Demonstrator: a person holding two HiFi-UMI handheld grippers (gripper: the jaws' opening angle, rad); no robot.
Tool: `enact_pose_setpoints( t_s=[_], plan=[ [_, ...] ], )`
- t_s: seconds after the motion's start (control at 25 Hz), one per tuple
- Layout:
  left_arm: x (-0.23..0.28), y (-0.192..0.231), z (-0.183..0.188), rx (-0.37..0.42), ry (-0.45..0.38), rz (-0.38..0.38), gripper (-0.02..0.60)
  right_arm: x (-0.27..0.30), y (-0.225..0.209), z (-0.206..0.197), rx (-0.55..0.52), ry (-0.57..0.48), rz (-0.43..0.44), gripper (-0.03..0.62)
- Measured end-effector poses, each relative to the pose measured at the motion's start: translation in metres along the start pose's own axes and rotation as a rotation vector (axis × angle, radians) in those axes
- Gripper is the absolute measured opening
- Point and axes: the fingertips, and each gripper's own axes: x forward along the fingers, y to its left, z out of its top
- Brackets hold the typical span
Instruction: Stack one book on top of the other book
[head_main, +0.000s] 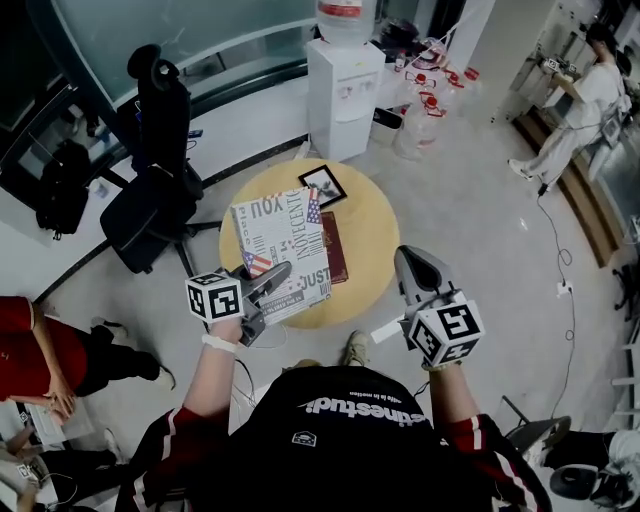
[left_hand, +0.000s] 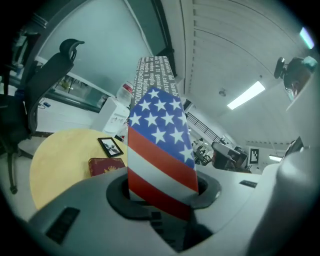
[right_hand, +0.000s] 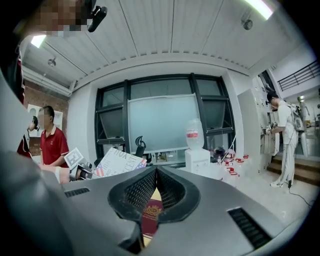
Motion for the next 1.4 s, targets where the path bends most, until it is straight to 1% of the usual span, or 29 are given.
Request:
enact_pose_setpoints(
  t_s=[0.12,0.4,0.6,0.88,1.0,1.08,1.24,1.32,1.4],
  plan=[
    [0.016,0.009,-0.005,-0.050,0.027,0.005,0.169,0.001,-0.008,-0.003,0.010,0.009,0.003,0.029],
    [0.052,0.040,-0.021,-0.058,0.122,0.073,0.169,0.008,-0.028,-0.009,0.037,0.028,0.013,0.029],
    [0.080,0.061,-0.038,-0.118,0.185,0.112,0.169,0.015,-0.044,-0.013,0.027,0.043,0.020,0.029],
    [0.110,0.084,-0.055,-0.199,0.245,0.119,0.169,0.028,-0.061,-0.012,0.015,0.063,0.014,0.029],
    [0.122,0.092,-0.063,-0.248,0.256,0.108,0.170,0.029,-0.070,-0.015,0.027,0.065,0.012,0.029],
    [0.126,0.098,-0.067,-0.271,0.264,0.122,0.169,0.030,-0.075,-0.018,0.038,0.067,0.011,0.029],
    [0.131,0.110,-0.071,-0.278,0.292,0.150,0.176,0.031,-0.081,-0.023,0.043,0.070,0.001,0.029],
    [0.132,0.116,-0.072,-0.270,0.313,0.164,0.187,0.032,-0.083,-0.025,0.058,0.072,-0.002,0.029],
    [0.130,0.122,-0.072,-0.251,0.331,0.197,0.201,0.032,-0.083,-0.025,0.069,0.075,-0.002,0.029]
  ],
)
